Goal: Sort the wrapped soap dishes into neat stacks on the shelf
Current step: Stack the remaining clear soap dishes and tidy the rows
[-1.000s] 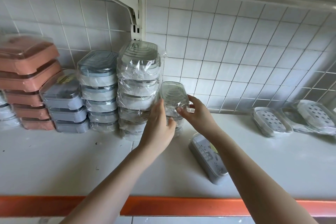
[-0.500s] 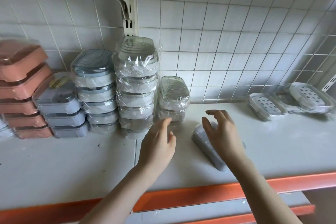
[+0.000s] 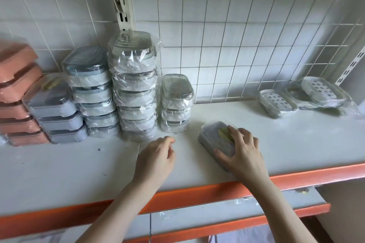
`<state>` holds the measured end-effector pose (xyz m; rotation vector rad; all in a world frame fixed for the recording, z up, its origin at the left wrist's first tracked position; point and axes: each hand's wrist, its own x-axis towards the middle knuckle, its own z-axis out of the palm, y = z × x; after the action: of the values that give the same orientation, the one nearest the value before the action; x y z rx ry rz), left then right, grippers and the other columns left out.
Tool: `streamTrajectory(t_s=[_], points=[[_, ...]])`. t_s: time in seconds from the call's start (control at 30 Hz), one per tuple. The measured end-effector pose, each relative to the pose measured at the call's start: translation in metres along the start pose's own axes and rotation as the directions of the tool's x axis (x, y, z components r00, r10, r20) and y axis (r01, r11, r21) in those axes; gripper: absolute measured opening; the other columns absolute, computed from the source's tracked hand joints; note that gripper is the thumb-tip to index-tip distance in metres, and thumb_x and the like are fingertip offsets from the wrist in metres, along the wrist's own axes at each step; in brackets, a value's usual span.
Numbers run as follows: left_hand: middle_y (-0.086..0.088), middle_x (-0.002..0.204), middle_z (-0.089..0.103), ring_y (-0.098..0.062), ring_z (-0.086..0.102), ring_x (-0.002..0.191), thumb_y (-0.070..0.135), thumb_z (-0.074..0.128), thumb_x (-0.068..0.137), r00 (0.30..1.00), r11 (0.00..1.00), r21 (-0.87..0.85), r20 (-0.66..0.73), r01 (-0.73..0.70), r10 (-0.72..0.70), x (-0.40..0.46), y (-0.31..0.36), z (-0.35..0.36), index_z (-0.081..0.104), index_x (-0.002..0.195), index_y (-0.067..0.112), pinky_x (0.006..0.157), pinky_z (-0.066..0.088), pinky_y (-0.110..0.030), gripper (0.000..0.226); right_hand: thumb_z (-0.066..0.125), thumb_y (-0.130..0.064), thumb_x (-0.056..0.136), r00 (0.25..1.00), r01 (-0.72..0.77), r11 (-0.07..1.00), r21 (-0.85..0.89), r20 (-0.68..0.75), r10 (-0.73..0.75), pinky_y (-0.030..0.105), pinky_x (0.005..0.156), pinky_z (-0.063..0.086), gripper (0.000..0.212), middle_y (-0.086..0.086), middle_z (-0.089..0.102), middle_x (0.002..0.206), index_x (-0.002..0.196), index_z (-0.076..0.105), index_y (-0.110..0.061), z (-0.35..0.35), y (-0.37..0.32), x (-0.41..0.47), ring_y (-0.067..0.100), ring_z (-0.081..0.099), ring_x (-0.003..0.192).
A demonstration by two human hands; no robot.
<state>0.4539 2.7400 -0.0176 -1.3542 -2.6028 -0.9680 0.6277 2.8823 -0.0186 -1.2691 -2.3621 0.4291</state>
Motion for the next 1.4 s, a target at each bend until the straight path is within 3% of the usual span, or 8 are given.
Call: streamTrajectory(t_s=[0.2, 0.43, 0.53, 0.77, 1.0, 1.4], points=[[0.0, 0.094, 0.069, -0.027, 0.063, 0.089, 0.012, 0.061, 0.08, 0.999, 0.986, 0.165, -0.044, 0.016, -0.009, -0.014, -0.002, -0.015, 0.066, 0.103, 0.017, 0.067, 0.052, -0.038, 0.024, 0.063, -0.056, 0.069, 0.998, 0.051, 0.998, 0.041, -0.05, -0.049, 0.047, 0.091, 0.045, 0.075, 0.003, 0.04, 0.133, 0.136, 0.042, -0.029, 0.003, 0.004, -0.005, 0.03, 0.037, 0.116], [-0.002, 0.082, 0.068, -0.029, 0.064, 0.075, 0.01, 0.068, 0.071, 0.994, 0.942, 0.329, -0.096, 0.073, -0.043, -0.045, -0.008, -0.04, 0.066, 0.091, 0.014, 0.057, 0.052, -0.037, 0.021, 0.047, -0.069, 0.063, 0.991, 0.134, 0.97, 0.202, -0.011, -0.134, 0.05, 0.093, 0.045, 0.079, 0.006, 0.044, 0.131, 0.131, 0.046, -0.028, 0.001, -0.001, -0.011, 0.033, 0.04, 0.115], [-0.004, 0.082, 0.068, -0.03, 0.064, 0.075, 0.009, 0.068, 0.071, 0.988, 0.921, 0.367, -0.126, 0.127, -0.086, -0.061, -0.012, -0.055, 0.066, 0.091, 0.014, 0.056, 0.05, -0.036, 0.02, 0.057, -0.061, 0.066, 0.978, 0.206, 0.942, 0.264, -0.024, -0.207, 0.051, 0.091, 0.046, 0.074, 0.008, 0.046, 0.13, 0.131, 0.047, -0.025, 0.004, -0.016, -0.017, 0.036, 0.042, 0.112], [-0.001, 0.107, 0.066, -0.027, 0.059, 0.099, 0.023, 0.055, 0.088, 0.962, 0.921, 0.307, -0.204, 0.241, -0.183, -0.084, -0.03, -0.092, 0.062, 0.109, 0.017, 0.076, 0.047, -0.036, 0.023, 0.056, -0.065, 0.067, 0.943, 0.322, 0.89, 0.322, -0.026, -0.332, 0.048, 0.091, 0.046, 0.075, 0.005, 0.047, 0.128, 0.131, 0.047, -0.027, 0.013, -0.07, -0.04, 0.032, 0.043, 0.111], [0.001, 0.111, 0.064, -0.024, 0.057, 0.104, 0.024, 0.05, 0.09, 0.949, 0.921, 0.277, -0.232, 0.275, -0.214, -0.094, -0.077, -0.13, 0.059, 0.114, 0.018, 0.08, 0.048, -0.035, 0.026, 0.06, -0.067, 0.067, 0.915, 0.391, 0.854, 0.344, -0.045, -0.4, 0.045, 0.093, 0.046, 0.076, 0.004, 0.049, 0.127, 0.13, 0.049, -0.026, 0.031, -0.141, -0.063, 0.03, 0.045, 0.11], [0.002, 0.107, 0.066, -0.024, 0.06, 0.097, 0.024, 0.051, 0.089, 0.961, 0.939, 0.277, -0.238, 0.204, -0.139, -0.103, -0.185, -0.218, 0.061, 0.111, 0.018, 0.073, 0.048, -0.036, 0.025, 0.054, -0.07, 0.065, 0.928, 0.369, 0.846, 0.385, -0.104, -0.357, 0.043, 0.095, 0.043, 0.078, 0.004, 0.048, 0.125, 0.129, 0.048, -0.027, 0.07, -0.276, -0.102, 0.028, 0.045, 0.11]])
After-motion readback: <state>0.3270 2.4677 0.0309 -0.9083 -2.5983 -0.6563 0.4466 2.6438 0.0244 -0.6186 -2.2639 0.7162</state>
